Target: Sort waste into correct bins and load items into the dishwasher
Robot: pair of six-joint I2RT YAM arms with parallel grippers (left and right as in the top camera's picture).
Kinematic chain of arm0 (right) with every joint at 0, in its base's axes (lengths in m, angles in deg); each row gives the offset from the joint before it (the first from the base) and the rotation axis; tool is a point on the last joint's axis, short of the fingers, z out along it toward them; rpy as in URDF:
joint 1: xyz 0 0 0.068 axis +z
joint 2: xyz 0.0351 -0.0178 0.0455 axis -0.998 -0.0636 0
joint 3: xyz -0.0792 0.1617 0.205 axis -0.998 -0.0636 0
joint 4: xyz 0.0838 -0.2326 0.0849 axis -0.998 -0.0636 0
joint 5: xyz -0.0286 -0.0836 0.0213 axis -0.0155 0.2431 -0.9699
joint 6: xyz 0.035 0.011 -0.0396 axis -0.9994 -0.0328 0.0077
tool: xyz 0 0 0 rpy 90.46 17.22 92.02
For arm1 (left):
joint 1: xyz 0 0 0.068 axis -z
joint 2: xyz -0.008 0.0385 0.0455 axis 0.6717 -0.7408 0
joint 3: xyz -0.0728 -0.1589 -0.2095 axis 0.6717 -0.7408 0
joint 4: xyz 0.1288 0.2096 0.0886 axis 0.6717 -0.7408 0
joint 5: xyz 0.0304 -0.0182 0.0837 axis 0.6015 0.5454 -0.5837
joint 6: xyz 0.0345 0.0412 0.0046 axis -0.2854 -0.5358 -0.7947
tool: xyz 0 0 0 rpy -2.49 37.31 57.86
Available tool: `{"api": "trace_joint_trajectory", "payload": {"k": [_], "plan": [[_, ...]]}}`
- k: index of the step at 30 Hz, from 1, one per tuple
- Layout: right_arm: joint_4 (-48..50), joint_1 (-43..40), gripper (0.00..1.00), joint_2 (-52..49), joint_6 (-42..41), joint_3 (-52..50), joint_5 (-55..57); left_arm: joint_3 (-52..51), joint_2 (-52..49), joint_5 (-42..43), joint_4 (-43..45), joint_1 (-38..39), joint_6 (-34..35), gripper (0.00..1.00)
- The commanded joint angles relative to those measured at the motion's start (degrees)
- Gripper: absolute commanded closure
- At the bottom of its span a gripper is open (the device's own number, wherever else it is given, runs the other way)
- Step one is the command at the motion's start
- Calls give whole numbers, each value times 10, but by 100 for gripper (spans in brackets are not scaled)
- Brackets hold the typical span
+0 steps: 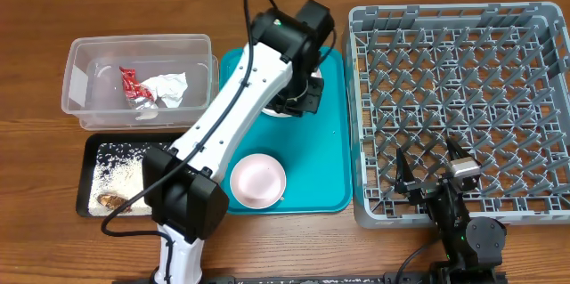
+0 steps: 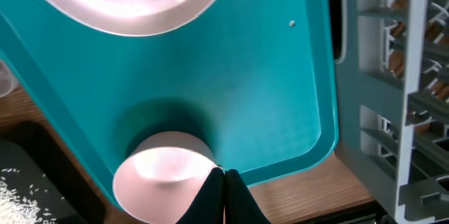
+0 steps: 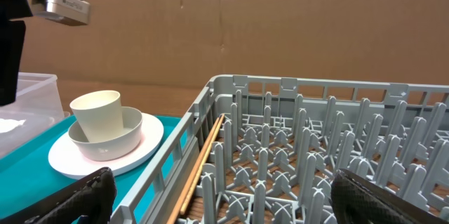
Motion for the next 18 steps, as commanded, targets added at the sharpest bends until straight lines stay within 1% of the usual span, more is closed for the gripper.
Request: {"api": "trace_joint_trajectory", "payload": {"k": [1,6,8,12,14,16,18], "plan": [[9,4,0,5,0,-6,2,0,3,-10,-1,-2,14,96],[20,4,0,5,-1,-6,1,0,3,21,7,-2,16,96],[21,4,0,5,-1,-6,-25,0,3,51,19,-1,13,96],[36,4,0,5,-1,-6,-90,0,3,142,43,-1,-44,96],[50,4,0,5,-1,-6,-121,1,6,141,43,-1,-49,96],[51,4,0,5,-4,-5,-126,1,16,134,40,-1,-49,96],[49,4,0,5,-42,0,-126,1,31,129,37,-1,-48,96]]}}
